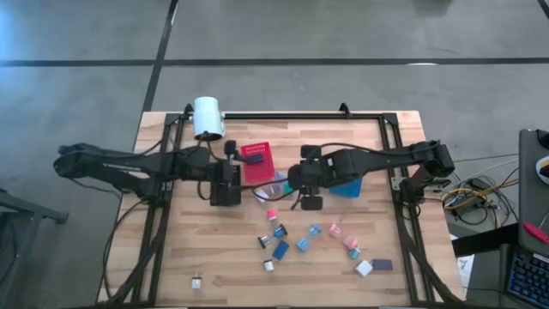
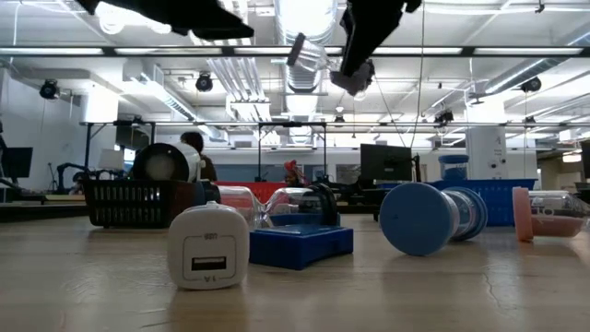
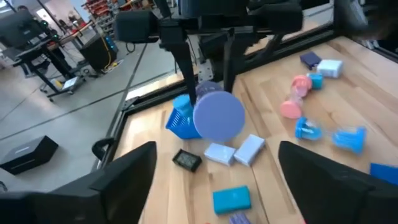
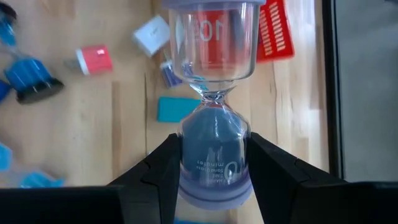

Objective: Pick & Place Office items
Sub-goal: Put the violet hourglass into the blue bin

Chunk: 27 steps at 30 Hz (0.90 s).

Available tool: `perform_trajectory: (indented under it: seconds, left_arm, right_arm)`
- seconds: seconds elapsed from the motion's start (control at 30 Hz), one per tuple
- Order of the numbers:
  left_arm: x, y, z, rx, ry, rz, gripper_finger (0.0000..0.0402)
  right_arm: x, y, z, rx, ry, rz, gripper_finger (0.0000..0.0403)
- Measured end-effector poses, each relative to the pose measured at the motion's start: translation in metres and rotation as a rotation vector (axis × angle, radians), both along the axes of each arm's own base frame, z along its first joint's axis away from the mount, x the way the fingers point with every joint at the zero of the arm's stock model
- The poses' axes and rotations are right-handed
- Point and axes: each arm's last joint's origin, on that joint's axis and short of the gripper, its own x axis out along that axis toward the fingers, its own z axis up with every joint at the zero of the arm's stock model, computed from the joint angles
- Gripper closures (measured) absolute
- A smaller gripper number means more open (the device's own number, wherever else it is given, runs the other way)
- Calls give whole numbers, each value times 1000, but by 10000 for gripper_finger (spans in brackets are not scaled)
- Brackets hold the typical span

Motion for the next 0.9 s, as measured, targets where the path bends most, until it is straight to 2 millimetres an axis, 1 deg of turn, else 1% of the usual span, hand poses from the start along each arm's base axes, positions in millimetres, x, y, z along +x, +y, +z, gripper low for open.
perform_trajectory:
  seconds: [0.13, 0.23, 0.37, 0.67, 0.9]
  left_arm:
    - [16, 0, 5, 1, 5, 2, 31]
    - [27, 0, 6, 0, 14, 0, 27]
    - [40, -1, 7, -4, 30, -6, 27]
    - [52, -1, 5, -7, 48, -17, 29]
    - [62, -1, 3, -1, 65, -19, 48]
  right_arm:
    - [2, 0, 13, 17, -43, 12, 256]
    - [5, 1, 18, 20, -60, 17, 256]
    - [6, 1, 19, 19, -61, 25, 256]
    - [6, 0, 18, 21, -58, 19, 256]
    - [6, 0, 19, 21, -69, 19, 256]
